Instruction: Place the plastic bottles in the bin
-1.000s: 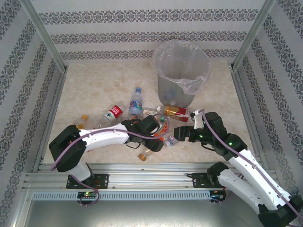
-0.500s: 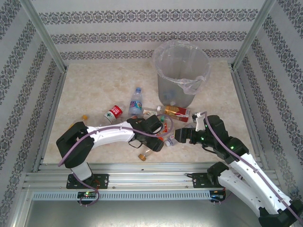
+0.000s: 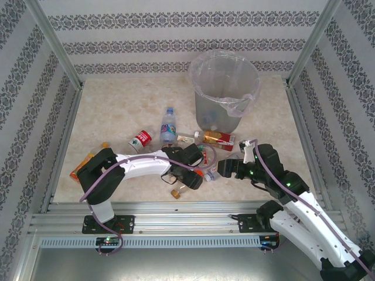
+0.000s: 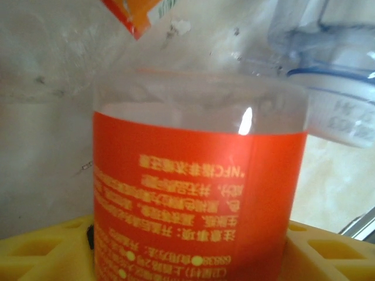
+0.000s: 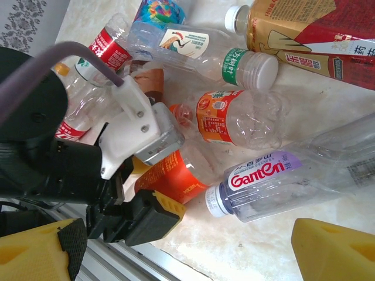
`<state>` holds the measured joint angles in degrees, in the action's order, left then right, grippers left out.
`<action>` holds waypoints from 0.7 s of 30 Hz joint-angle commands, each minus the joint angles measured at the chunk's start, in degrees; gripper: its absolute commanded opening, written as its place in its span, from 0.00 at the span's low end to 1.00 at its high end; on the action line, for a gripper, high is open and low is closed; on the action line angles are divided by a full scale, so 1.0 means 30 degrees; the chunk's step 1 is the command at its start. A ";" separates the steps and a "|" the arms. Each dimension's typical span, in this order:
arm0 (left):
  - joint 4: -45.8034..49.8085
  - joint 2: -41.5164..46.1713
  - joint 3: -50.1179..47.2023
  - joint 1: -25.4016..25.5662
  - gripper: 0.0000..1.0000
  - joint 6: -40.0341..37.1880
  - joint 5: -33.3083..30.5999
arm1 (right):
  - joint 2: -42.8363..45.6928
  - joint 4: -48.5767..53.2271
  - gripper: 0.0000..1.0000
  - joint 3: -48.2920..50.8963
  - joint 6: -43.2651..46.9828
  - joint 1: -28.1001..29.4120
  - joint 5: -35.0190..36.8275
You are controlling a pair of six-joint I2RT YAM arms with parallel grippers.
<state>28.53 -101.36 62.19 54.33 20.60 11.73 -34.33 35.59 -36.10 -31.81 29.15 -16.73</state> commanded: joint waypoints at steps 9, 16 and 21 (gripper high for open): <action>-0.0124 0.0674 0.0974 0.0118 0.53 0.0878 0.0470 | 0.0416 0.0179 0.91 0.0497 -0.0301 0.0099 -0.0413; -0.3161 0.4218 -0.0662 -0.0928 0.50 0.3308 0.1720 | 0.0349 -0.1251 0.90 0.0317 -0.1363 0.0070 -0.4049; -0.6763 0.6968 -0.2428 -0.1378 0.50 0.5451 0.2035 | 0.0281 -0.2572 0.89 0.0255 -0.2369 0.0189 -0.5377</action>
<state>17.41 -83.55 57.47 51.11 31.05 16.16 -33.78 31.81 -35.29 -36.01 29.15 -28.01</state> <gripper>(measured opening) 0.578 0.893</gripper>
